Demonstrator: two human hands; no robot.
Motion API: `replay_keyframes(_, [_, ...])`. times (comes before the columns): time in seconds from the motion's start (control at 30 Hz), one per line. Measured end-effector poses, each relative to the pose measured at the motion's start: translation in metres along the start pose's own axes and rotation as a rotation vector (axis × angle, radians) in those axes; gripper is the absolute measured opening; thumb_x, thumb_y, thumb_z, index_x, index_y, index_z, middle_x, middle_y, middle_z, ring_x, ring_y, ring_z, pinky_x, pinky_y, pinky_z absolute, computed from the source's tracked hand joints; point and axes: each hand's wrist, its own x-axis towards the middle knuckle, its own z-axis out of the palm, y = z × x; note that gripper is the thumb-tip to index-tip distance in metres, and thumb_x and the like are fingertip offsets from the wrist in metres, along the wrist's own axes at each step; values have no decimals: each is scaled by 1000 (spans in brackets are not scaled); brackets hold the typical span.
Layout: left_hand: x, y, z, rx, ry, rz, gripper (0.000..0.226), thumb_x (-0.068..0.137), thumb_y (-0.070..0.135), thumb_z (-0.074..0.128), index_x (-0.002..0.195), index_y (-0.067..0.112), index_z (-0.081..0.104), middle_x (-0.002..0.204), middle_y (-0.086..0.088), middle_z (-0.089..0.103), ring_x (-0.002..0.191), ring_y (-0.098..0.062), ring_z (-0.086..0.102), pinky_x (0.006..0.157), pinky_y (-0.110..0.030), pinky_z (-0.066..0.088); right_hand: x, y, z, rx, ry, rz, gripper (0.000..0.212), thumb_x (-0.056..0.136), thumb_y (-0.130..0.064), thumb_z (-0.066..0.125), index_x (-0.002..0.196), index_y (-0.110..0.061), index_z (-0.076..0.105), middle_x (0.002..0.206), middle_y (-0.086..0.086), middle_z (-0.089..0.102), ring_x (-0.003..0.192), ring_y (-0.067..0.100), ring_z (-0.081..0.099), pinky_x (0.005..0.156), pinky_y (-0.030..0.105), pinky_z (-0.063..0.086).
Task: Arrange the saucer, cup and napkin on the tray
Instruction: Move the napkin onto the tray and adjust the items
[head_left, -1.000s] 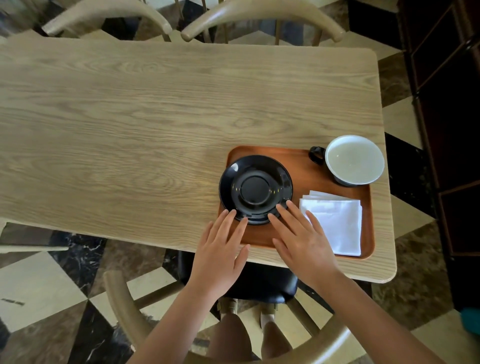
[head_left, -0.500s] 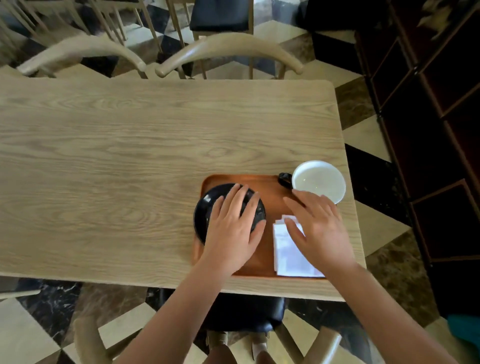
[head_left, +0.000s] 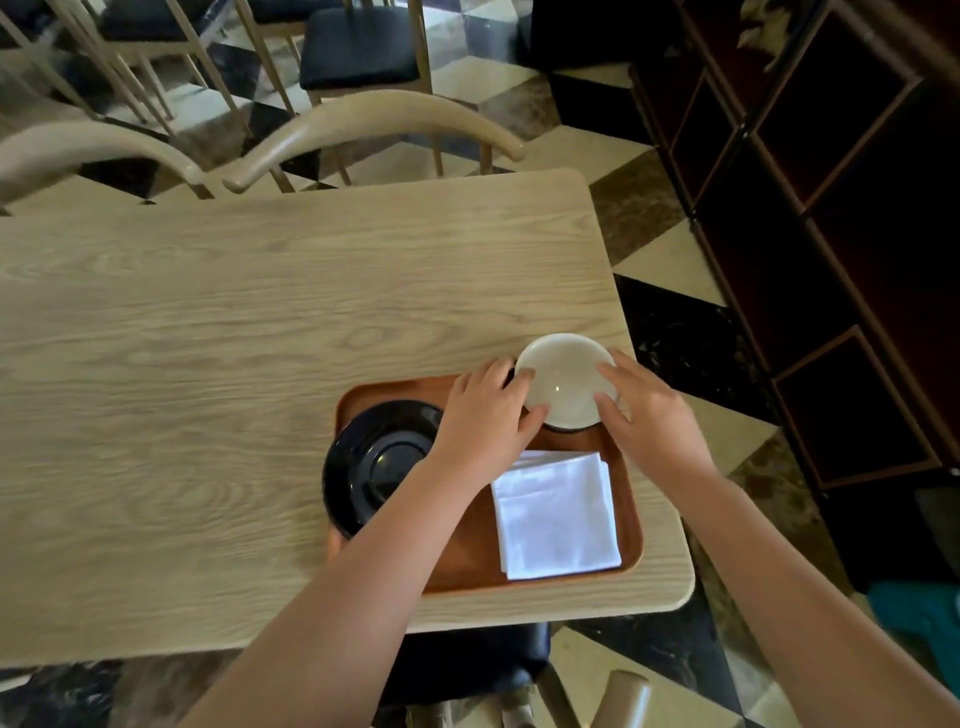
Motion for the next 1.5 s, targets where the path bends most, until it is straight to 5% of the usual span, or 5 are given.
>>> replay_keyframes(0.53, [-34, -19, -3, -117, 93, -89, 39, 87, 36, 55, 117, 12, 57, 115, -11, 59, 108, -29, 51, 85, -43, 46, 3, -16, 18, 111, -71, -90, 40, 90, -10, 54, 130, -15, 51, 145, 0, 41, 100, 28, 61, 81, 29, 47])
replay_keyframes(0.73, [-38, -15, -5, -143, 77, -111, 44, 89, 35, 52, 127, 12, 50, 132, -15, 49, 123, -32, 43, 98, -46, 42, -1, -21, 16, 87, -63, -107, 39, 91, -14, 55, 129, -13, 51, 146, 6, 40, 125, 22, 47, 93, 36, 45])
replay_keyframes(0.9, [-82, 7, 4, -172, 308, 10, 44, 88, 30, 51, 127, 9, 47, 138, -14, 44, 130, -29, 39, 105, -40, 37, -42, -8, 1, -34, 31, -232, 47, 81, -15, 69, 125, -9, 54, 137, 15, 49, 121, 28, 48, 92, 34, 40])
replay_keyframes(1.03, [-117, 38, 36, -74, 100, 291, 37, 89, 28, 49, 124, 16, 49, 134, -7, 51, 129, -24, 43, 102, -42, 44, -86, 12, 6, -163, -121, -339, 52, 76, -22, 73, 123, -6, 57, 137, 18, 48, 127, 33, 43, 97, 50, 44])
replay_keyframes(1.5, [-119, 22, 54, -11, -61, 148, 52, 91, 30, 50, 139, 19, 35, 152, -15, 30, 140, -27, 24, 111, -43, 27, -100, 14, 26, -228, -194, -365, 62, 70, -27, 79, 123, -5, 56, 137, 19, 47, 124, 31, 47, 99, 48, 41])
